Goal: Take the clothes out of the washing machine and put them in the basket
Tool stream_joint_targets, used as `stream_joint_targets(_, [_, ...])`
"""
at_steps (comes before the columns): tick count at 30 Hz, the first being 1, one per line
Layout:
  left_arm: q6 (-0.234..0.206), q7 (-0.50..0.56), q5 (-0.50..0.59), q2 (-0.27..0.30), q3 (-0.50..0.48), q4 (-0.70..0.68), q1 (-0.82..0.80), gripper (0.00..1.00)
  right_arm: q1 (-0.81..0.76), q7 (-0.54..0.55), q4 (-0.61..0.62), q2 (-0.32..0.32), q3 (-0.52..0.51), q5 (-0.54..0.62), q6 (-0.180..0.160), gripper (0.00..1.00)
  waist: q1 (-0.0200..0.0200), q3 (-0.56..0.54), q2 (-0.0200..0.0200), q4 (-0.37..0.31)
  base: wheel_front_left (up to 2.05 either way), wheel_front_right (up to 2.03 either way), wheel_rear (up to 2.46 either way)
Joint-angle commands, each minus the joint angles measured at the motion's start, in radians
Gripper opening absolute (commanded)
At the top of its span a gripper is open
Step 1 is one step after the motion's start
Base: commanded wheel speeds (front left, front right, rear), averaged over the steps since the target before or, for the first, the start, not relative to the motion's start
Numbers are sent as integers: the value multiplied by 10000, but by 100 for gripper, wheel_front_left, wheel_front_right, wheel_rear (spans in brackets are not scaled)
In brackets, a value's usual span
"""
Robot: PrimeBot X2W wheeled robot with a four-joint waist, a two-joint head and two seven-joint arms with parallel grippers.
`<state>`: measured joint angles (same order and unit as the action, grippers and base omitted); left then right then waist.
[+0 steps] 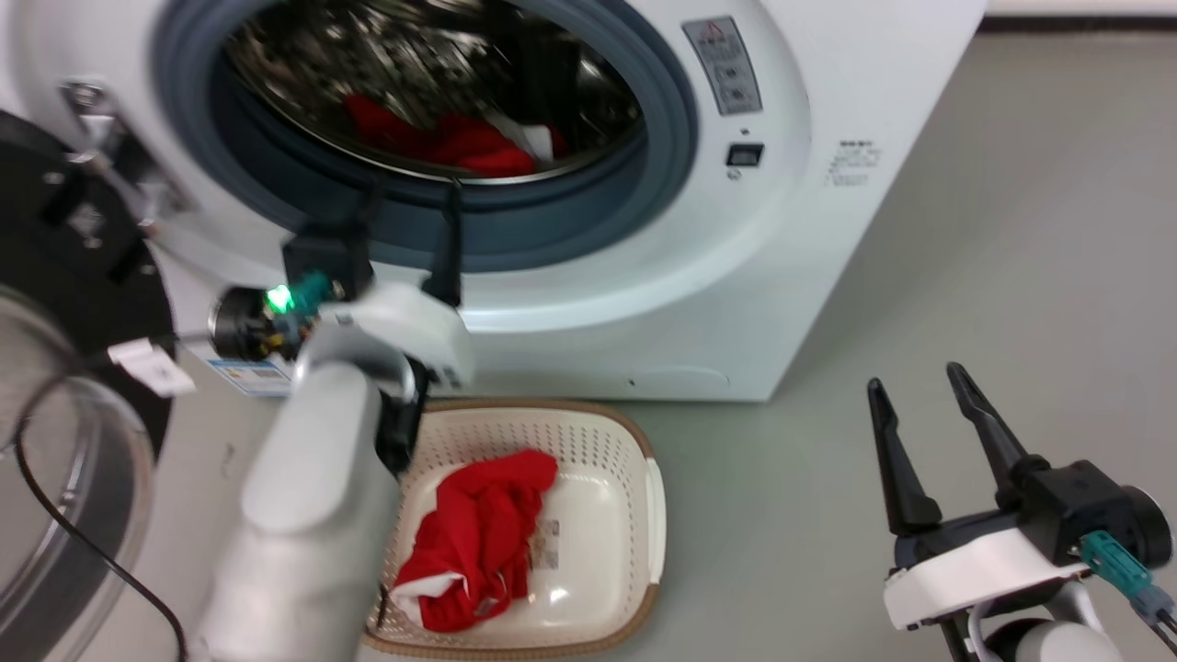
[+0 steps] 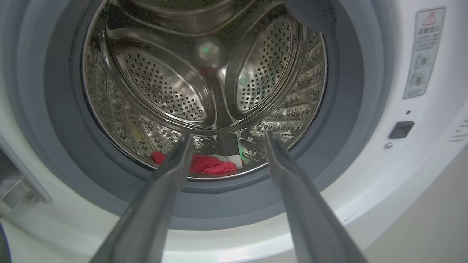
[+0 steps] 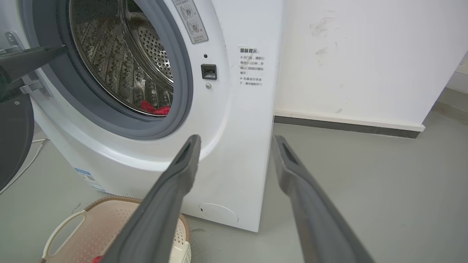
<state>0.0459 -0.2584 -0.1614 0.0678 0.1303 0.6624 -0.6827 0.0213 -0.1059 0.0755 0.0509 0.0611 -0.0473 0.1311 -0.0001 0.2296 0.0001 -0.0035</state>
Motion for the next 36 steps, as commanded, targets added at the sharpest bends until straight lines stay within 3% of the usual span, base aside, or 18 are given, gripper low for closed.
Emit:
stream_joint_targets(1, [58, 47, -5, 134, -38, 182, -382, 100, 145, -40, -36, -13, 67, -42, -7, 100, 1, 551, -1, -442, 0, 0, 0])
stream_joint_targets(6, [102, 656, -37, 488, -104, 1483, -2123, 100, 572, -301, -241, -13, 333, -200, -7, 100, 1, 1638, -1, -1013, 0, 0, 0])
stream_joint_targets(20, [522, 3807, 110, 2223, 131, 4656, -6053, 100, 1836, -1326, -1429, -19, 1800, -1326, -7, 100, 1, 3849, -1, -2954, 0, 0, 0])
stream_joint_targets(36, [478, 7592, 444, 4078, 583, 5740, -8430, 100, 2234, -1594, -1925, -21, 3195, -2487, -7, 100, 1, 5250, -1, -4424, 0, 0, 0])
